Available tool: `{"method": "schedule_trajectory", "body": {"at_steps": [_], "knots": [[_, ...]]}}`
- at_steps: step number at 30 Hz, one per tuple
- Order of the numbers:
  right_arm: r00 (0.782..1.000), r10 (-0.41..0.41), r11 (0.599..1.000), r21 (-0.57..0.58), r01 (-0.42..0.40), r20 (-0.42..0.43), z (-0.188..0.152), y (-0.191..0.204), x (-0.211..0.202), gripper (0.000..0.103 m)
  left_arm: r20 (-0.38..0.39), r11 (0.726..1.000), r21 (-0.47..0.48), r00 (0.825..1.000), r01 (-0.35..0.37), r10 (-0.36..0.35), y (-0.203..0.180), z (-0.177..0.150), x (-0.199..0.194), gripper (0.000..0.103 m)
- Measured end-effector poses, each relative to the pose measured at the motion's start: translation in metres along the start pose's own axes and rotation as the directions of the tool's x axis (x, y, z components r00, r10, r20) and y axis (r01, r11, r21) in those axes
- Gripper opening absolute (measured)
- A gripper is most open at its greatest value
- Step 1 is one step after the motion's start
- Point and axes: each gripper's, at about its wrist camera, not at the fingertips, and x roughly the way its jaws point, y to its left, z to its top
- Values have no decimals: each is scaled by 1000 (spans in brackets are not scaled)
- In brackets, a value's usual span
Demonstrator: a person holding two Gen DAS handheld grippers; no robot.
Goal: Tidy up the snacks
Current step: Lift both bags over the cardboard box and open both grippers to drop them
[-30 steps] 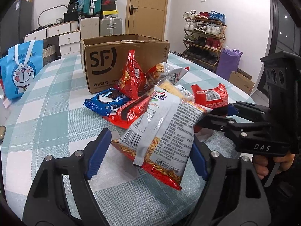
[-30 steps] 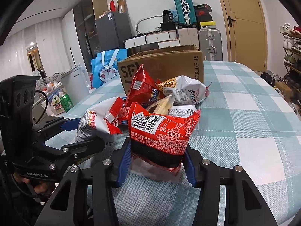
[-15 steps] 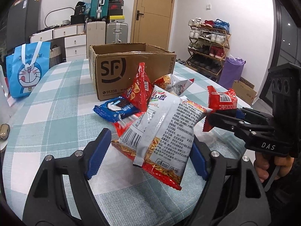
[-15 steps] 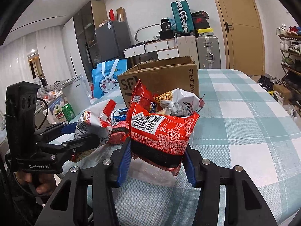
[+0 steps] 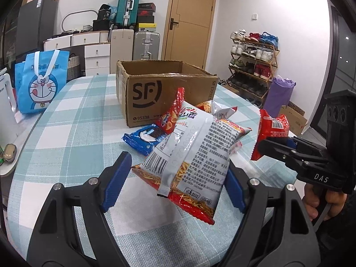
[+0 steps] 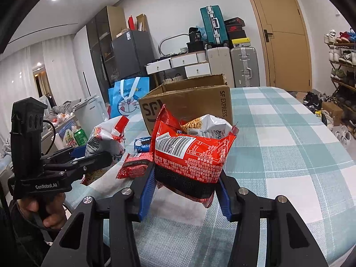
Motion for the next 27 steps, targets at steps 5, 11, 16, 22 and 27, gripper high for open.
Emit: {"method": "schedule_trajectory", "body": {"at_steps": [5, 11, 16, 22, 27], "knots": [[1000, 8, 1000, 19, -8, 2, 7, -2, -1, 50, 9, 1000, -19, 1000, -11, 11, 4, 8, -4, 77], [1000, 21, 999, 44, -22, 12, 21, -7, -3, 50, 35, 999, -29, 999, -23, 24, 6, 23, -10, 77], [999, 33, 997, 65, -35, 26, 36, -11, -3, 50, 51, 999, -39, 998, -23, 25, 6, 37, -10, 77], [998, 29, 997, 63, -32, 57, 56, -14, -5, 50, 76, 998, -60, 996, -30, 35, 7, 55, -11, 77], [997, 20, 998, 55, -24, 77, 73, -16, -6, 50, 104, 997, -66, 993, -51, 57, 8, 78, -10, 77]]}}
